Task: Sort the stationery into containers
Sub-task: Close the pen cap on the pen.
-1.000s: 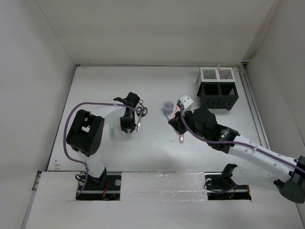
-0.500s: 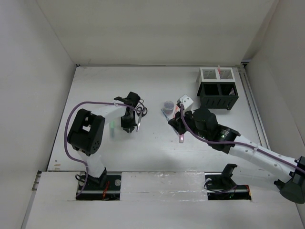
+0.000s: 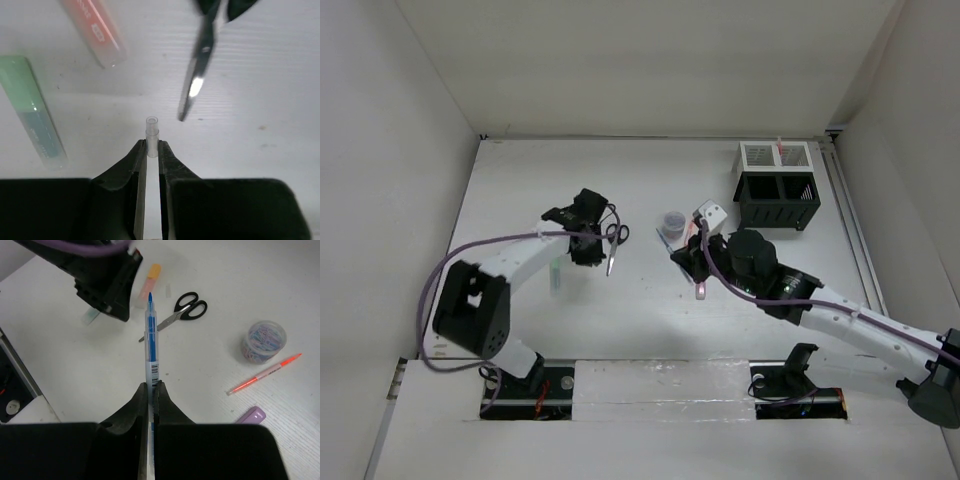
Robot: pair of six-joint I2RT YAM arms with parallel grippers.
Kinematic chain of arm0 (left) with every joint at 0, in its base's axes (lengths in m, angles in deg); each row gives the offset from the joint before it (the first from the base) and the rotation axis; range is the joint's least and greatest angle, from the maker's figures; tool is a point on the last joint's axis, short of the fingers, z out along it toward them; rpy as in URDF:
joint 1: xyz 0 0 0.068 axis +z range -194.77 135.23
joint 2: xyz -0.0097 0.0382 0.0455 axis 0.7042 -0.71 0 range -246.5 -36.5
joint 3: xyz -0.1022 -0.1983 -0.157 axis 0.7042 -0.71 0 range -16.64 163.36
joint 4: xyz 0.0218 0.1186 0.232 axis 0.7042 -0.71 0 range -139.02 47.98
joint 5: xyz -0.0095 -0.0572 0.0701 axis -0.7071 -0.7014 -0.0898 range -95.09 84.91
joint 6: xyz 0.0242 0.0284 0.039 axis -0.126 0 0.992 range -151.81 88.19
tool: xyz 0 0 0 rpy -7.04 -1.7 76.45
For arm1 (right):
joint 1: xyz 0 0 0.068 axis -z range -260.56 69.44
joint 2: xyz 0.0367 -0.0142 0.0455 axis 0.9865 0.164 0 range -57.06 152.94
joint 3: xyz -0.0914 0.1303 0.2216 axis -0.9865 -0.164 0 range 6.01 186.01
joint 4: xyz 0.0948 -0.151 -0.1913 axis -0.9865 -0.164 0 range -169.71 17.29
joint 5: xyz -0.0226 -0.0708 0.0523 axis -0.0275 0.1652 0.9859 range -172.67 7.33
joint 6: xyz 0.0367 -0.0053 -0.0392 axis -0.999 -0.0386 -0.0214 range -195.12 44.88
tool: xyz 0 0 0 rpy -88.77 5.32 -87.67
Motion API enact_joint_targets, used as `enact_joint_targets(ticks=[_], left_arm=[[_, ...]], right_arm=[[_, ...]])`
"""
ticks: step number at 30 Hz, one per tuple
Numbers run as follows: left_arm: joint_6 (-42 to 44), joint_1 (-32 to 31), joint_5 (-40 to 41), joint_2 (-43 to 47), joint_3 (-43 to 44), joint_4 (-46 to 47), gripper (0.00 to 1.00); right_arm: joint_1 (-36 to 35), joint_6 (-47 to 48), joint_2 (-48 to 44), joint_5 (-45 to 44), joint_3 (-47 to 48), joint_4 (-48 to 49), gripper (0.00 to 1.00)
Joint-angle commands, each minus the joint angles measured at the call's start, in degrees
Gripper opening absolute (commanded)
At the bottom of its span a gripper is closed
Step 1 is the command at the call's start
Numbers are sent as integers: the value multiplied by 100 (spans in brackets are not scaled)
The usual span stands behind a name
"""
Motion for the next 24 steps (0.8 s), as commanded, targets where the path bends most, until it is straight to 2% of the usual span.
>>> enact_joint_targets(ticks=[1,6,9,10,14,16,19,24], left_arm=[[-194,-86,-27,1246,214,214,0],[-274,-86,-579,2967,373,1142,0],[-388,-86,-1036,3680,224,1784,0],[-388,-86,-1151,3849,137,1970,0],[-704,-86,-1731,4622,-363,2823,0],[-941,-86,-1977,5061,-584,3410,0],[-1065,-86,-2338,5222,-717,3633,0],[-1065,-86,-2794,5222,-611,3712,0]], right_arm=[[-53,-253,-160,-112,-211,596,0],[-53,-841,-160,317,-563,1421,0],[-105,-1271,59,896,-800,2612,0],[-105,-1404,60,898,-888,2618,0],[-158,-2019,314,1494,-1170,4449,0],[-219,-2239,577,1715,-1162,4875,0],[-290,-2415,885,2032,-855,5219,0],[-545,-2486,1176,2032,-617,5413,0]])
